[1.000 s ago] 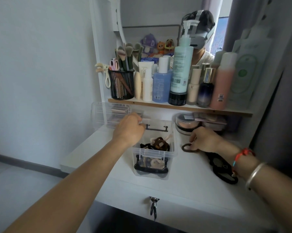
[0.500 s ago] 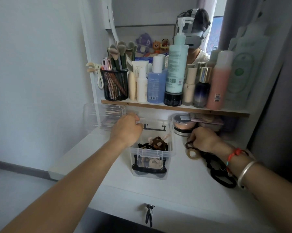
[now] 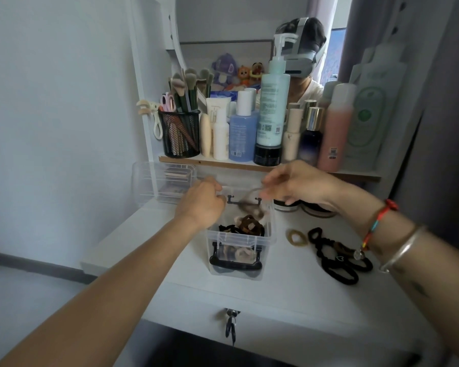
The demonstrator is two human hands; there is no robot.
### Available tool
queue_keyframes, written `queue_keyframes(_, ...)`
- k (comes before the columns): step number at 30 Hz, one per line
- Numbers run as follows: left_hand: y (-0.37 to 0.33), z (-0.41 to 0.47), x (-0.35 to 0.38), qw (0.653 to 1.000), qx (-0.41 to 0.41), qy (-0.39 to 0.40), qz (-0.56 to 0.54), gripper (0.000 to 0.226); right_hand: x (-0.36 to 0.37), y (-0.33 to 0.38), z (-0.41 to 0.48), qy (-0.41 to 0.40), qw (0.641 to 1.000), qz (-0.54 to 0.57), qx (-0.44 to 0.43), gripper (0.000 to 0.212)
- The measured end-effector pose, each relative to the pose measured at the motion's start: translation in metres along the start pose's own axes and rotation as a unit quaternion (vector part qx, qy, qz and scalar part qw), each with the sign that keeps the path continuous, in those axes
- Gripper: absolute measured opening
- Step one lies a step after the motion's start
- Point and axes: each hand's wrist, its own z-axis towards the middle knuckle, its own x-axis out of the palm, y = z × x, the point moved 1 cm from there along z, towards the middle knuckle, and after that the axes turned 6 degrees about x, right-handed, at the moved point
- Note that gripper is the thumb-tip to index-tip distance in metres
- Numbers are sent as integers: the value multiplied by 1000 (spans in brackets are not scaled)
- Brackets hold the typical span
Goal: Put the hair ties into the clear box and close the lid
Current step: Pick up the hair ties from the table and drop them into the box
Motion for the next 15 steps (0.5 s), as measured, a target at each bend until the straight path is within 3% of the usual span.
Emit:
queue_keyframes(3,1,-3,0,1000,2,0,2,30,-9,-22,3,-81,995,-36,40,19)
queue_keyframes(5,1,-3,1,1000,0,-1,0,29,-15,-42,1,-136,979,-143,53,18)
queue_keyframes(9,0,-4,1,1000,2,-6,4,29,-4,-79,-7,-49,943,-312,103,32)
queue_keyframes(15,-1,-4,1,1000,7,-7,13,30,0,-79,-7,-53,925,-355,120,28)
